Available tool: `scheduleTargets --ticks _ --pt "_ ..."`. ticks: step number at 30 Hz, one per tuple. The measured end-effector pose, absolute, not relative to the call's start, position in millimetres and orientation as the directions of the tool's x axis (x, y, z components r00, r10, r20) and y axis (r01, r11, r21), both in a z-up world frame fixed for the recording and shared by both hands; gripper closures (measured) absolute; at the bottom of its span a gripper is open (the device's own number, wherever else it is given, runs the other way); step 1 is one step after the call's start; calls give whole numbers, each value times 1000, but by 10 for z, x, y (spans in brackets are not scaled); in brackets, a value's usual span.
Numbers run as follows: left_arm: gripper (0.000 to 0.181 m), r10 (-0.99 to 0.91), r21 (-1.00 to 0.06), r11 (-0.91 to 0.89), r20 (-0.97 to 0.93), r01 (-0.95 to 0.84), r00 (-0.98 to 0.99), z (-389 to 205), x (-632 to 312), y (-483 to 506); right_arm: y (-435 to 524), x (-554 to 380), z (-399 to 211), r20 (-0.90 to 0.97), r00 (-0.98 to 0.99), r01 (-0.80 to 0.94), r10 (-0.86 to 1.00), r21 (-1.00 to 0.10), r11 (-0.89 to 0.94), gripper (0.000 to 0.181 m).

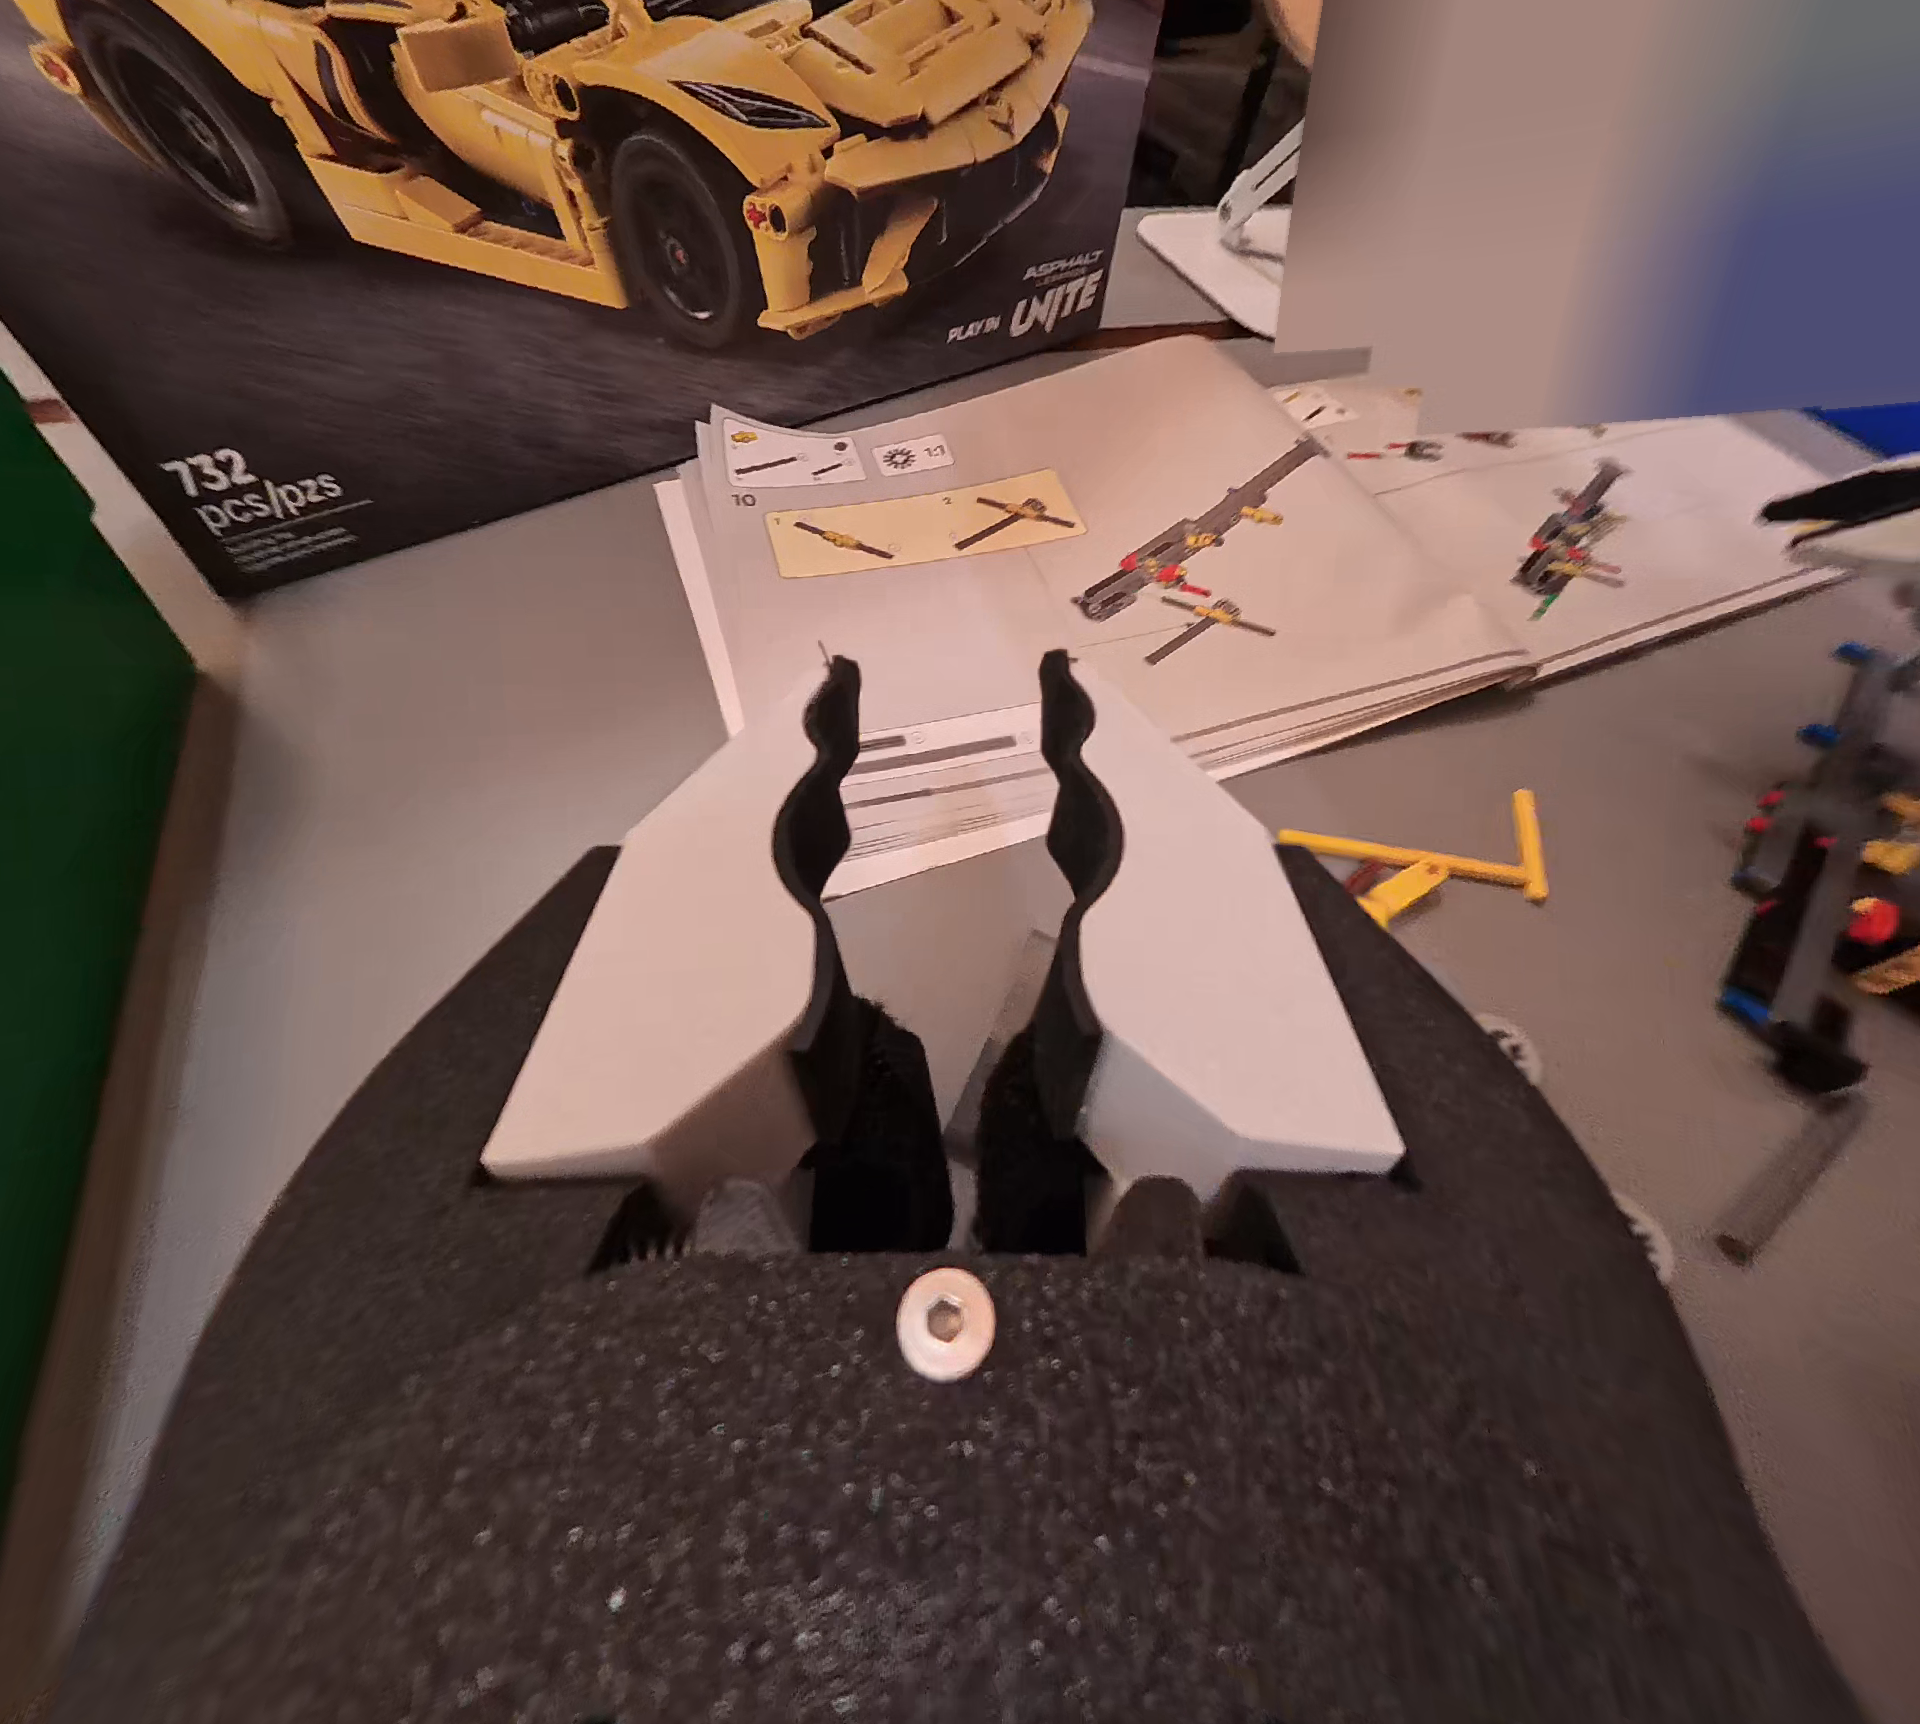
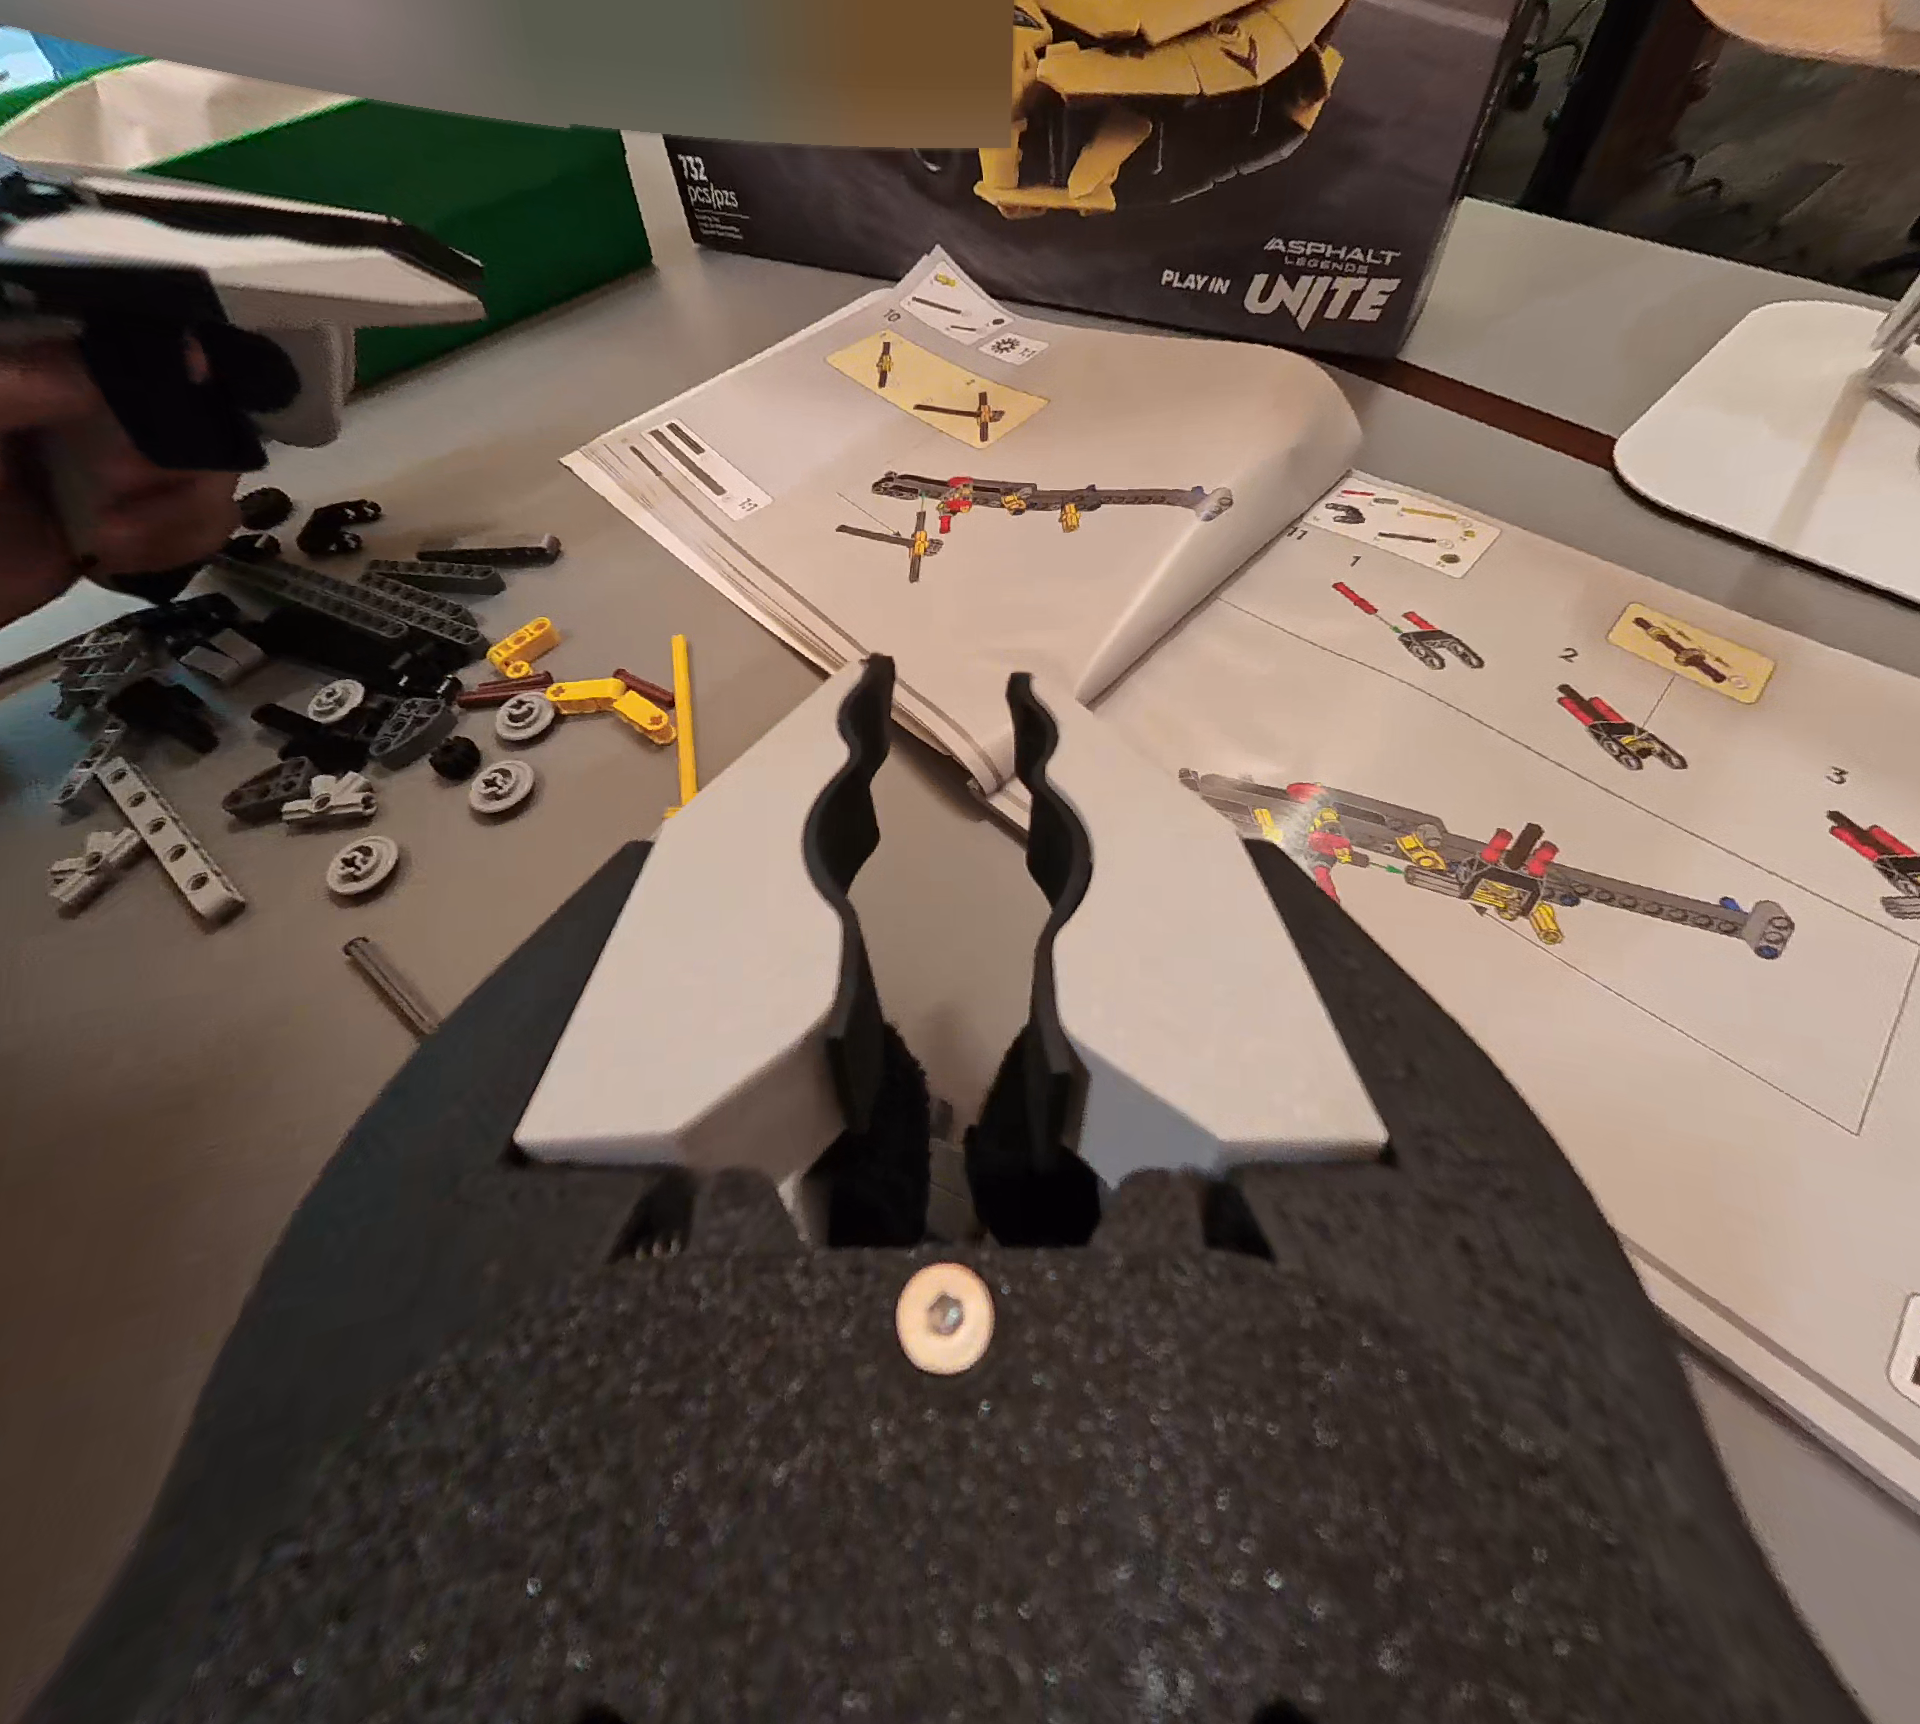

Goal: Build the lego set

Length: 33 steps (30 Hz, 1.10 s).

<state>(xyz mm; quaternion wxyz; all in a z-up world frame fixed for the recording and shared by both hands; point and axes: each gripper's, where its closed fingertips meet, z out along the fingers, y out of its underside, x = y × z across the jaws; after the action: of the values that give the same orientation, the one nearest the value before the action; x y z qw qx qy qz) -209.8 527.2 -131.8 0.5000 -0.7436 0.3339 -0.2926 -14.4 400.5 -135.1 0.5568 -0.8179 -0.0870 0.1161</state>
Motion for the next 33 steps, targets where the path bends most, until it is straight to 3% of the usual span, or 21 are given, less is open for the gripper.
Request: scheduleTargets --ticks 5,11,25,33 --pt "150 -790 -942 -185 -27 -280 613 -1326 -2082 5249 4006 -132 -1364 -109 956 -2 271 -930 -368 159" --pt "151 -799 -935 -209 -7 -288 601 -1368 -2068 5235 4014 -156 -1432 -108 954 9 280 -922 -386 161" --pt "158 -740 -948 -226 16 -226 673 -1277 -2243 5392 3998 -176 -1409 -114 950 7 291 -923 -386 162" --pt "161 -566 -980 -173 15 -101 825 -1013 -2712 5671 3977 -226 -1358 -112 945 12 307 -927 -375 164"
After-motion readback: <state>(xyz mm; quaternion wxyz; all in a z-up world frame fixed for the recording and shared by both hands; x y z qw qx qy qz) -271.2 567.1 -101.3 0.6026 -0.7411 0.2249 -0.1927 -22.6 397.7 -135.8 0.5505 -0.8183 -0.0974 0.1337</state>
